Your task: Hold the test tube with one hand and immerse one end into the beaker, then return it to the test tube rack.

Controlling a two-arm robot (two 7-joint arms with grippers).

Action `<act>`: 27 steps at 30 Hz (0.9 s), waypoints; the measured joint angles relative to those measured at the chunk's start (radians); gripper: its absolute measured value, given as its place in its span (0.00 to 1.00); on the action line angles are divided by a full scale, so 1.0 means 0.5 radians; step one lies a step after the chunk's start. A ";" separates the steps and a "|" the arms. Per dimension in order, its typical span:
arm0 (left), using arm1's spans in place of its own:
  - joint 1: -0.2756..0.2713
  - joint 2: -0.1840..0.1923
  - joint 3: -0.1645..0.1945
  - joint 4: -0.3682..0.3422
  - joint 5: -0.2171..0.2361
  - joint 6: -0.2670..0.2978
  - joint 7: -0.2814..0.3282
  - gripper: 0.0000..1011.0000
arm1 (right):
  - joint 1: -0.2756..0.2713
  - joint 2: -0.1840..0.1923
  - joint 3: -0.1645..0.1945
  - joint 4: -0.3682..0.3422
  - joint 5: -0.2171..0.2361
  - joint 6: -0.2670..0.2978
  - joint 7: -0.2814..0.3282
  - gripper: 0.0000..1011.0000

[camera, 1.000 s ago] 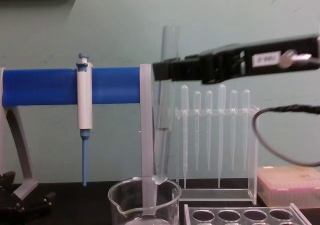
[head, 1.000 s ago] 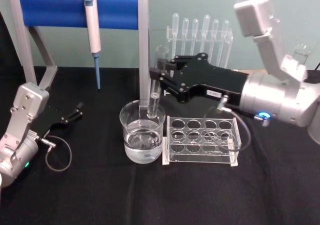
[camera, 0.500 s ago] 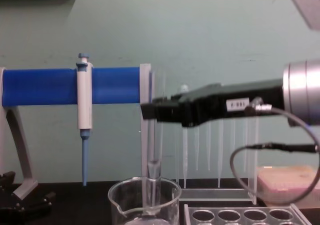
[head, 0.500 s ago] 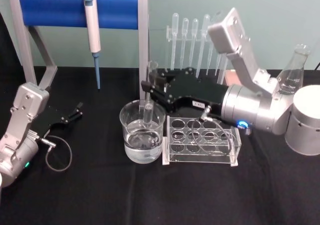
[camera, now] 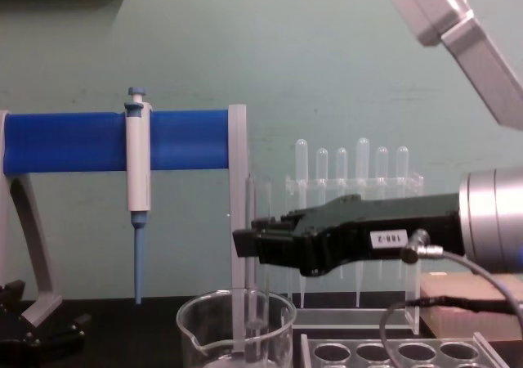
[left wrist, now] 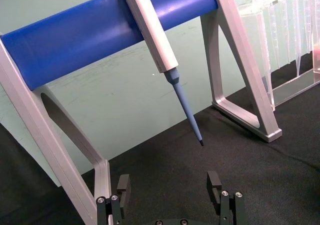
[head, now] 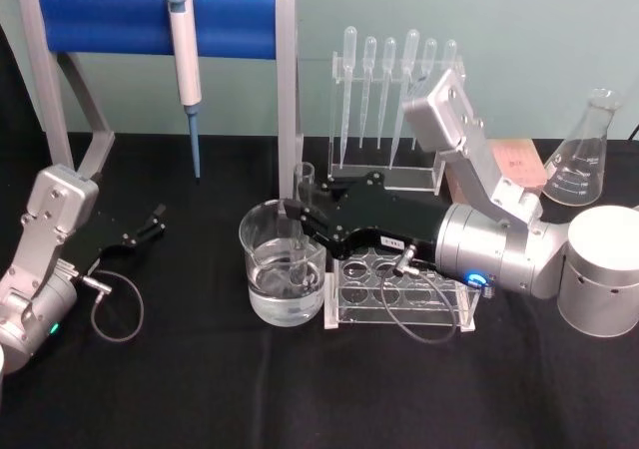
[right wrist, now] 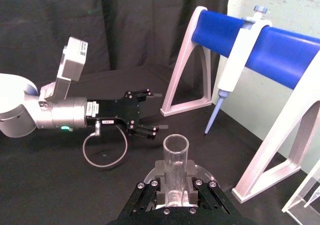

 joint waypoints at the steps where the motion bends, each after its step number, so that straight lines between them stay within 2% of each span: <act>1: 0.000 0.000 0.000 0.000 0.000 0.000 0.000 0.99 | -0.007 -0.005 0.000 0.010 -0.008 -0.011 0.007 0.24; 27: 0.000 0.000 0.000 0.000 0.000 0.000 0.000 0.99 | -0.072 -0.070 0.046 0.116 -0.094 -0.105 0.065 0.24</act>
